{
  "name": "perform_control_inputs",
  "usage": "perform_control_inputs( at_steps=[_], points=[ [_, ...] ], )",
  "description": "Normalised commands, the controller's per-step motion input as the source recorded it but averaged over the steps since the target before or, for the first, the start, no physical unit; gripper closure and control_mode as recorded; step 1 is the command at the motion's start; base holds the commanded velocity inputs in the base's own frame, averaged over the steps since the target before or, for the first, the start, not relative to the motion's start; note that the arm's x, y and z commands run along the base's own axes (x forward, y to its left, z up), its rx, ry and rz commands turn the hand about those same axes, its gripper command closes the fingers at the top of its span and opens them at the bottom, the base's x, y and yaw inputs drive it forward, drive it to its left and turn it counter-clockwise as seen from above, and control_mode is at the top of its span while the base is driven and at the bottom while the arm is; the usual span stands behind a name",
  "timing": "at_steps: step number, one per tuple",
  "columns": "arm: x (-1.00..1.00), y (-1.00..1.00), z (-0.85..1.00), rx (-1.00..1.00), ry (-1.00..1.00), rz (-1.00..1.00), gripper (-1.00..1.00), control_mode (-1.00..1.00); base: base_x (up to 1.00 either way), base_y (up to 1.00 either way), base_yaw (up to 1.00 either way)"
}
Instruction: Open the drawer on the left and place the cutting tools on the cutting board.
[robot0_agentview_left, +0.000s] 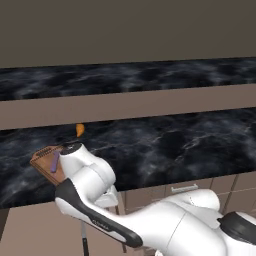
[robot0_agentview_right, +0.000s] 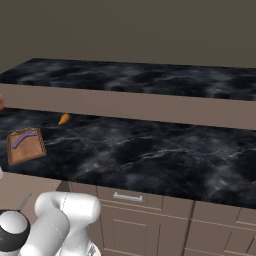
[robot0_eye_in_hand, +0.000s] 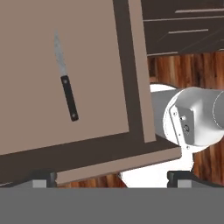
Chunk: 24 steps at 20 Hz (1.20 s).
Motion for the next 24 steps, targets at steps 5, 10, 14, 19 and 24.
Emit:
perform_control_inputs(
  at_steps=[5,10,14,19,24],
  points=[
    [0.0,0.0,-0.14,0.0,0.1,0.0,-1.0,-1.0,0.0,0.0,0.0],
    [0.01,0.0,-0.14,0.0,0.14,0.0,-1.0,-1.0,0.0,0.0,0.0],
    [0.25,0.0,-0.25,0.0,0.21,0.0,-1.0,-1.0,0.0,0.0,0.0],
    [0.11,0.0,-0.19,0.0,0.19,0.0,-1.0,-1.0,0.0,0.0,0.0],
    [0.01,0.0,-0.1,0.0,0.17,0.0,-1.0,-1.0,0.0,0.0,0.0]
  ],
)
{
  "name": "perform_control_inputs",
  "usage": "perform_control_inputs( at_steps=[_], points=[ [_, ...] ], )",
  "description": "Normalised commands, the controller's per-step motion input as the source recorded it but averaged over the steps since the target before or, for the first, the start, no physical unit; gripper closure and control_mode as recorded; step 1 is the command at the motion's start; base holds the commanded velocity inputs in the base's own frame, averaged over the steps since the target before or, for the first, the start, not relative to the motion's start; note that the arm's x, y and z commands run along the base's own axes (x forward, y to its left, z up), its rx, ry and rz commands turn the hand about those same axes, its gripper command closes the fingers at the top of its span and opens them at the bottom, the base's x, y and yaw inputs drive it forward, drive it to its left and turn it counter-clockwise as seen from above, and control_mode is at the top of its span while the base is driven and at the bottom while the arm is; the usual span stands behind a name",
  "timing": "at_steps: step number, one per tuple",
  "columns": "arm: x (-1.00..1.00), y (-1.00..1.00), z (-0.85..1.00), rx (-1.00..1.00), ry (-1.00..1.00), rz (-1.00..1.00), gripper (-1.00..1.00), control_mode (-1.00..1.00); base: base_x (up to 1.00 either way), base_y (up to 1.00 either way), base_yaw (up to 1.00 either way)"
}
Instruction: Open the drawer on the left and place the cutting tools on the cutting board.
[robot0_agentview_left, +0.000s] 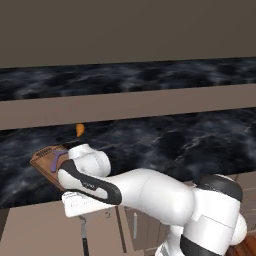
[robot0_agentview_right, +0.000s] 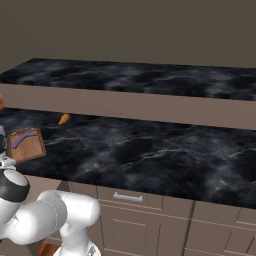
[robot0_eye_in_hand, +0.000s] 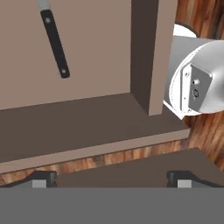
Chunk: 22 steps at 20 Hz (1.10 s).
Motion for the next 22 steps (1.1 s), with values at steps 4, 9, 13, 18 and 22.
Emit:
perform_control_inputs(
  at_steps=[4,9,13,18,22],
  points=[
    [0.0,0.0,-0.02,0.0,0.14,0.0,-1.0,-1.0,0.0,0.0,0.0],
    [0.04,0.0,-0.01,-0.02,0.09,0.0,-1.0,-1.0,0.0,0.0,0.0],
    [0.02,0.0,-0.11,-0.13,-0.05,0.0,-1.0,-1.0,0.0,0.0,0.0],
    [-0.06,0.0,-0.18,-0.24,-0.35,0.0,-1.0,-1.0,0.0,0.0,0.0],
    [-0.05,0.0,-0.17,-0.22,-0.4,0.0,-1.0,-1.0,0.0,0.0,0.0]
  ],
)
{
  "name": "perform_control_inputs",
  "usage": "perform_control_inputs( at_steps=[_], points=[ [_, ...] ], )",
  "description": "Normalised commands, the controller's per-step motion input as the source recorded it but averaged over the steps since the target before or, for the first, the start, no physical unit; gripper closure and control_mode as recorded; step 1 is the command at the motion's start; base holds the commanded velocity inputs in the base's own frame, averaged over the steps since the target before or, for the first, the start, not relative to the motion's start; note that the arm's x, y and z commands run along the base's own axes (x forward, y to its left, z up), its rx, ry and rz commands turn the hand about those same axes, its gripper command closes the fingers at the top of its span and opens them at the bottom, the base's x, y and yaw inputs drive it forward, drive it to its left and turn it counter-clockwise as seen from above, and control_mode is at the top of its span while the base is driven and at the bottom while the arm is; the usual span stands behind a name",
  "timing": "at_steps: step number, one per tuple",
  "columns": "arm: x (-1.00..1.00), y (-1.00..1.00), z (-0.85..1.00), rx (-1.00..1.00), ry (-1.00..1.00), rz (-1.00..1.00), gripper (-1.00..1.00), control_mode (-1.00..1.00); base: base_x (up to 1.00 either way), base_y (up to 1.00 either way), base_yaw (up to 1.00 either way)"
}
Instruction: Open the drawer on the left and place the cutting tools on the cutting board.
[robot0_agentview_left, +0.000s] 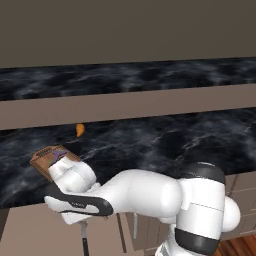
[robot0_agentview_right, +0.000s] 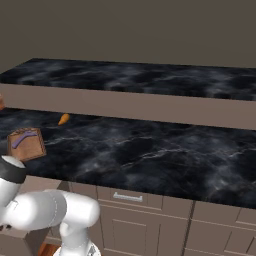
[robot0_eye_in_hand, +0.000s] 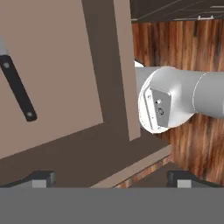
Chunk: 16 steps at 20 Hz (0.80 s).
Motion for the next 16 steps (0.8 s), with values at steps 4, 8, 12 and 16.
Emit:
perform_control_inputs(
  at_steps=[4,8,12,16],
  points=[
    [0.0,0.0,-0.14,-0.15,-0.29,0.0,-1.0,-1.0,0.0,0.0,0.0],
    [0.01,-0.03,-0.09,-0.06,-0.13,0.0,-1.0,-1.0,0.0,0.0,0.0],
    [0.05,-0.01,-0.1,0.0,-0.03,0.0,-1.0,-1.0,0.0,0.0,0.0],
    [0.01,0.0,-0.21,0.0,0.0,0.04,-1.0,-1.0,0.0,0.0,0.0]
  ],
)
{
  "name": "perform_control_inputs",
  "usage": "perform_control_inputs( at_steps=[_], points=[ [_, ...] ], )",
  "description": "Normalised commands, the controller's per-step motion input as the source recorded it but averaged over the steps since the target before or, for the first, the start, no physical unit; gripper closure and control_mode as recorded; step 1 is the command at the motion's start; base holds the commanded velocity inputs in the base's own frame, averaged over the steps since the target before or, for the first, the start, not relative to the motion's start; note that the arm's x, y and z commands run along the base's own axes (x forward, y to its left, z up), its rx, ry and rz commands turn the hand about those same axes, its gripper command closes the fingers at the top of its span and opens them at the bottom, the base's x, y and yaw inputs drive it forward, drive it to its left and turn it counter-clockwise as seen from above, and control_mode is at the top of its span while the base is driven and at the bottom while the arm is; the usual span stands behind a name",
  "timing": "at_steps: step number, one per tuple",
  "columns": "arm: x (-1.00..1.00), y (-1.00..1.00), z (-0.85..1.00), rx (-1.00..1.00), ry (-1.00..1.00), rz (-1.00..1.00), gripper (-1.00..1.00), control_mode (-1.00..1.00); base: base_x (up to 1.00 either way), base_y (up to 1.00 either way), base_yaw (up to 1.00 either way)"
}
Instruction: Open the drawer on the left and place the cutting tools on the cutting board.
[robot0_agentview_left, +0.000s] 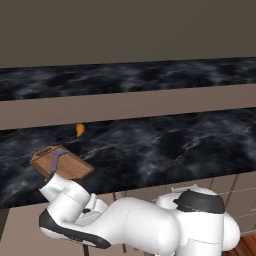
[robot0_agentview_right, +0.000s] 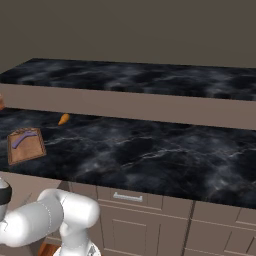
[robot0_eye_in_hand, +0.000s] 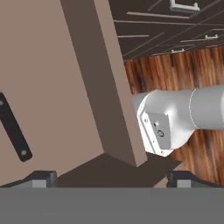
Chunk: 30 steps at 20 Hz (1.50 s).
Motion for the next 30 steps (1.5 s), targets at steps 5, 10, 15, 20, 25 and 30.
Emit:
perform_control_inputs(
  at_steps=[5,10,15,20,25,30],
  points=[
    [0.0,-0.03,-0.35,0.03,-0.02,0.13,-1.0,-1.0,0.0,0.0,0.0],
    [0.0,-0.03,-0.32,0.04,-0.02,0.15,-1.0,-1.0,0.0,0.0,0.0],
    [0.09,0.0,-0.25,0.08,0.0,0.12,-1.0,-1.0,0.0,0.0,0.0],
    [0.21,0.0,-0.29,0.09,0.0,0.07,-1.0,-1.0,0.0,0.0,0.0],
    [0.18,0.0,-0.39,0.08,0.0,0.07,-1.0,-1.0,0.0,0.0,0.0],
    [0.1,0.14,-0.32,0.08,0.0,0.07,-1.0,-1.0,0.0,0.0,0.0]
  ],
)
